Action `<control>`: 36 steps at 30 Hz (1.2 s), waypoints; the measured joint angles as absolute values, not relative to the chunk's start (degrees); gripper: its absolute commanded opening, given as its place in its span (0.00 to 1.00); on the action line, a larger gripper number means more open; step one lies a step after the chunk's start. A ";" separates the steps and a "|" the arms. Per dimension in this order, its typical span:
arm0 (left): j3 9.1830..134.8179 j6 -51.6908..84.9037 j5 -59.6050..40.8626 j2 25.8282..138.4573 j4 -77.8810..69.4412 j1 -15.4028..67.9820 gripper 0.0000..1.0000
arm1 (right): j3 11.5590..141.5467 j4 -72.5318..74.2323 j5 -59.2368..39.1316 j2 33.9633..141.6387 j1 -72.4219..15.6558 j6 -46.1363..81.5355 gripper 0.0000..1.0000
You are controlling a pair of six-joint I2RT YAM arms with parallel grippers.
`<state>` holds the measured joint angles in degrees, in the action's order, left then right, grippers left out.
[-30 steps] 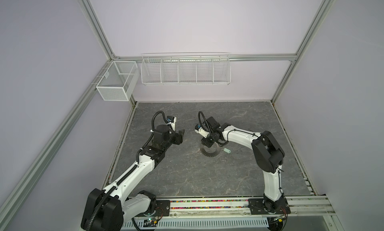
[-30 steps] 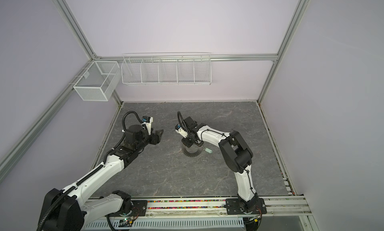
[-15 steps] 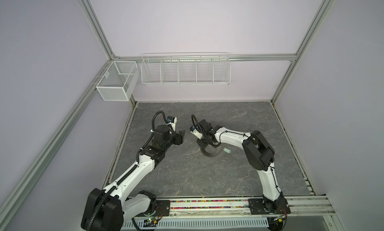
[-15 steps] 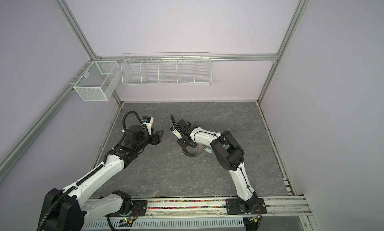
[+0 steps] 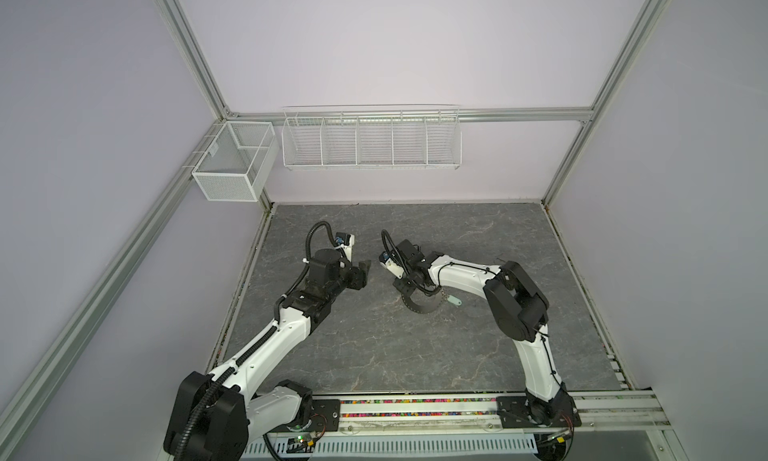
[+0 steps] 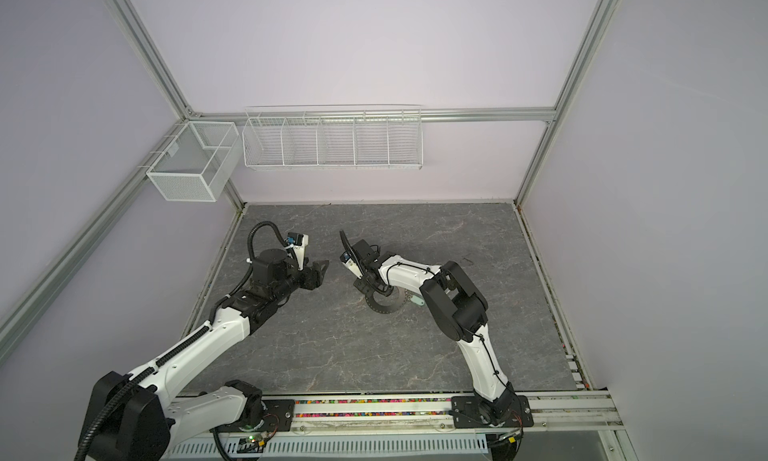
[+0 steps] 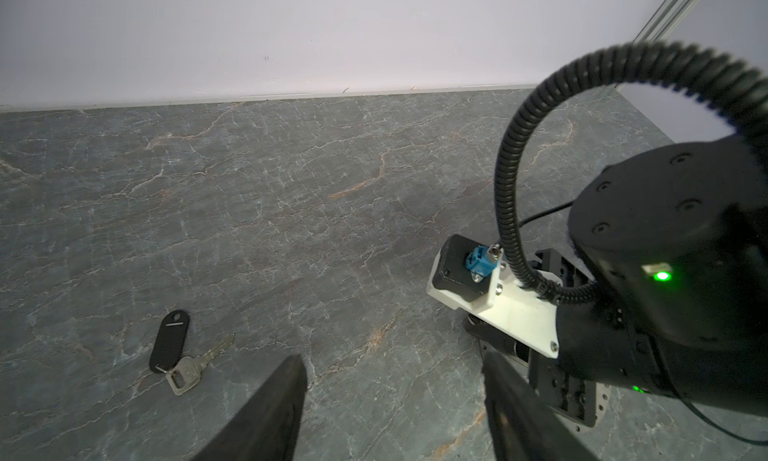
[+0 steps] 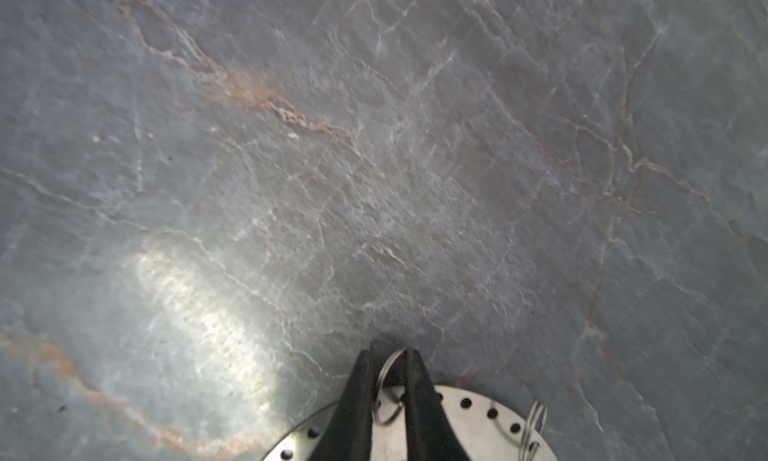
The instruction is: Put the keys on the keyring
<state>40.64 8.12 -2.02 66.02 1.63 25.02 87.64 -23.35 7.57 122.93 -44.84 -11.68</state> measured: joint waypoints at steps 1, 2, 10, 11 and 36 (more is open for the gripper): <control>40.64 8.16 -2.02 66.02 1.63 25.02 0.68 | 87.46 -23.31 7.73 122.76 -44.84 -11.94 0.28; 40.64 8.19 -2.02 66.02 1.61 25.02 0.68 | 87.33 -23.38 7.79 122.63 -44.84 -12.03 0.28; 40.64 8.36 -2.04 66.02 1.61 25.02 0.68 | 86.41 -23.51 8.73 121.89 -44.84 -12.51 0.21; 40.64 8.36 -2.04 66.02 1.61 25.02 0.68 | 86.35 -23.51 8.82 121.80 -44.84 -12.51 0.20; 35.44 6.90 -2.90 62.72 -4.49 25.02 0.67 | 83.59 -25.06 3.79 116.77 -43.20 -14.79 0.14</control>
